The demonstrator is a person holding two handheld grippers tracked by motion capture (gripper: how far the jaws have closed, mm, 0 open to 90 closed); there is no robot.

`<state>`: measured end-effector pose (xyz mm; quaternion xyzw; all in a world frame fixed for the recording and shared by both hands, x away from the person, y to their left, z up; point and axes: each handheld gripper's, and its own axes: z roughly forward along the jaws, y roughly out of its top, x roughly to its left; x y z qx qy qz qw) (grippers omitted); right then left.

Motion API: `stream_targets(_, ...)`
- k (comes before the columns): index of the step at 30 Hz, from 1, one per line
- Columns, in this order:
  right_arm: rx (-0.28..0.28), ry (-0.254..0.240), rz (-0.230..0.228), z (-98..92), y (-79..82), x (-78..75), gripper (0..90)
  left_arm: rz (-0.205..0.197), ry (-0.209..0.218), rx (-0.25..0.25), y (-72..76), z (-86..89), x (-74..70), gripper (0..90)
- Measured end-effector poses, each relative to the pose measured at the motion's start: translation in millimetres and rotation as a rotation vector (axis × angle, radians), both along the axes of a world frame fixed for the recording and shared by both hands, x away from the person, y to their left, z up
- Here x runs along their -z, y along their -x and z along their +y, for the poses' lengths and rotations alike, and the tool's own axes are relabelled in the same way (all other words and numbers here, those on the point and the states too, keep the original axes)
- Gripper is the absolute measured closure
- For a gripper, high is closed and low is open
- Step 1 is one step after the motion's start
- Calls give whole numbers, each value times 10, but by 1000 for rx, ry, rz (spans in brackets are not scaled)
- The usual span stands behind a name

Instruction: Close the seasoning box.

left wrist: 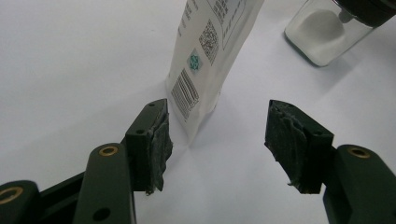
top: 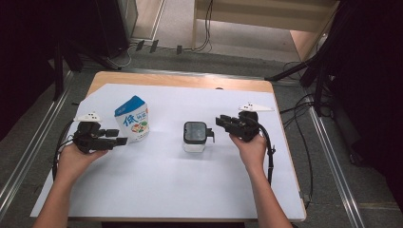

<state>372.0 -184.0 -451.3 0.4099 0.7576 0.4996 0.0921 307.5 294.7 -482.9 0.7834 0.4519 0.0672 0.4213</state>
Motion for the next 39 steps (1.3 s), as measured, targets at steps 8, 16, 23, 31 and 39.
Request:
stream_targets(8,44,18,-11,-203,23,72,648,13,-19,-11,30,12,47,403)
stream_targets(16,104,36,-21,-411,87,141,608,18,-19,-21,39,82,66,400)
stream_targets(23,146,60,-19,-605,160,248,578,15,-17,-28,19,84,83,400)
stream_targets(31,173,73,-11,-766,267,329,554,13,-7,-41,-8,83,106,399)
stream_targets(39,181,92,-10,-848,368,396,526,26,-4,-39,-40,92,141,400)
